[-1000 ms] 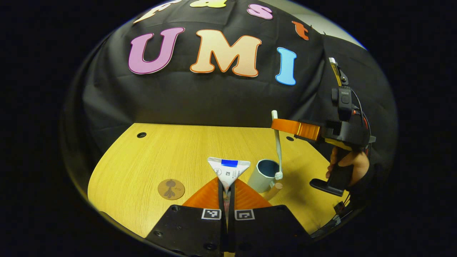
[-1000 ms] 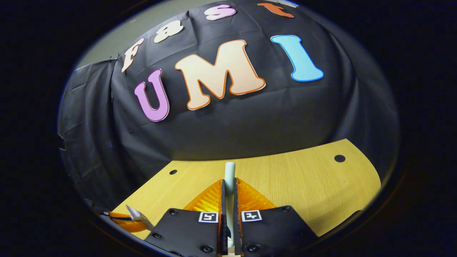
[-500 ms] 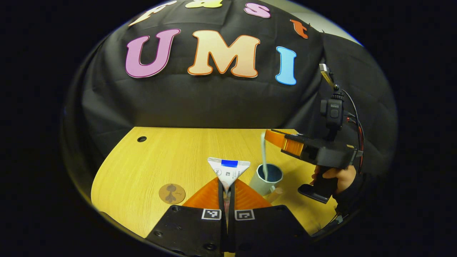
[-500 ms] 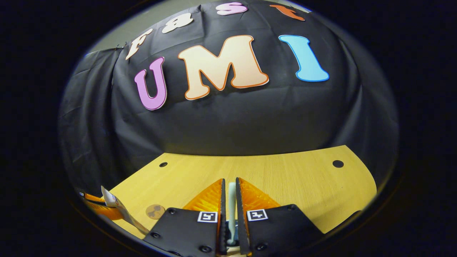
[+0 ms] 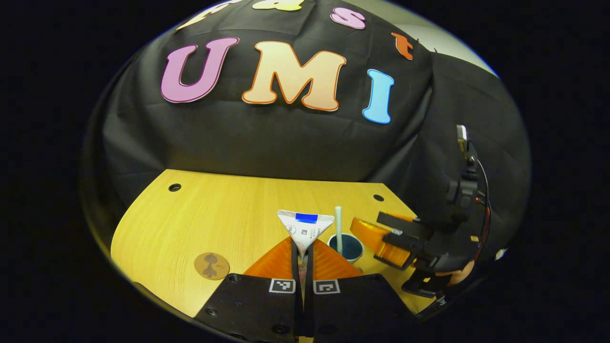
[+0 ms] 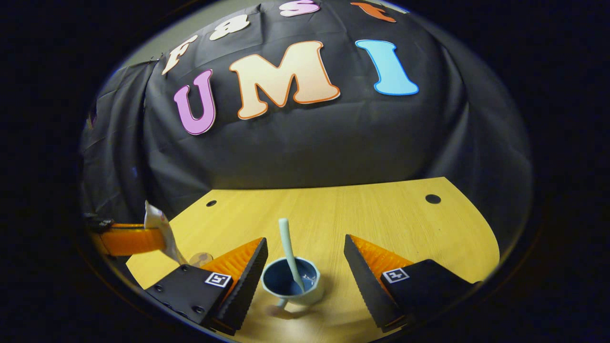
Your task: Put the toothbrush and toothpaste on the desktop into the cup, then pick up the cup and place it on the coaster on the desktop.
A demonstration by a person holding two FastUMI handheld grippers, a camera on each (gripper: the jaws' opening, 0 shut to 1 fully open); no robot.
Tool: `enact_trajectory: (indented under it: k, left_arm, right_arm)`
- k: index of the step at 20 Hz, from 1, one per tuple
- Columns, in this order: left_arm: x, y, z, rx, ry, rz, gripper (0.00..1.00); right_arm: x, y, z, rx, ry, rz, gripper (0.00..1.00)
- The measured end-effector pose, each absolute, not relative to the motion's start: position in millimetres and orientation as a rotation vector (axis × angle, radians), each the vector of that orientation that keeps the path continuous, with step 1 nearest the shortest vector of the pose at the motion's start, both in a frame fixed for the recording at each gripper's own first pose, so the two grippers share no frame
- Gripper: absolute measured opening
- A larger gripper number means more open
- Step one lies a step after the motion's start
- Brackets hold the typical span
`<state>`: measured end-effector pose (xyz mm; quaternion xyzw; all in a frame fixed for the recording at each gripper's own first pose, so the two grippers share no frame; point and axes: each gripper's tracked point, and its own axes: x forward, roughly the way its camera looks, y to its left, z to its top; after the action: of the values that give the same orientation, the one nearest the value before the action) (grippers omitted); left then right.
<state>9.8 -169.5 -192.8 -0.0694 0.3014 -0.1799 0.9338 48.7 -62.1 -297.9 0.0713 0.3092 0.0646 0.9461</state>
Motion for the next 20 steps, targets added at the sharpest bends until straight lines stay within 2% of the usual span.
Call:
enact_trajectory:
  k: [3, 4, 5, 6, 7, 8, 10, 20]
  left_arm:
    - [22, -186, -187, -0.147, 0.598, -0.394, 0.00]
    - [26, -194, -184, -0.152, 0.587, -0.405, 0.00]
    - [30, -200, -181, -0.159, 0.579, -0.415, 0.00]
    - [35, -207, -178, -0.162, 0.570, -0.423, 0.00]
    - [40, -213, -176, -0.169, 0.556, -0.429, 0.00]
    - [45, -219, -175, -0.175, 0.551, -0.435, 0.00]
    - [51, -231, -176, -0.195, 0.543, -0.445, 0.00]
    - [52, -269, -198, -0.255, 0.591, -0.454, 0.01]
  right_arm:
    - [28, -83, -303, 0.146, 0.657, 0.098, 0.99]
    - [24, -88, -303, 0.147, 0.665, 0.086, 0.96]
    - [19, -94, -303, 0.151, 0.670, 0.077, 0.99]
    - [15, -99, -304, 0.150, 0.676, 0.068, 0.96]
    - [12, -105, -304, 0.146, 0.678, 0.059, 0.99]
    - [9, -109, -303, 0.143, 0.679, 0.055, 0.96]
    - [2, -118, -302, 0.131, 0.682, 0.048, 0.99]
    - [-9, -139, -301, 0.119, 0.706, 0.038, 0.99]
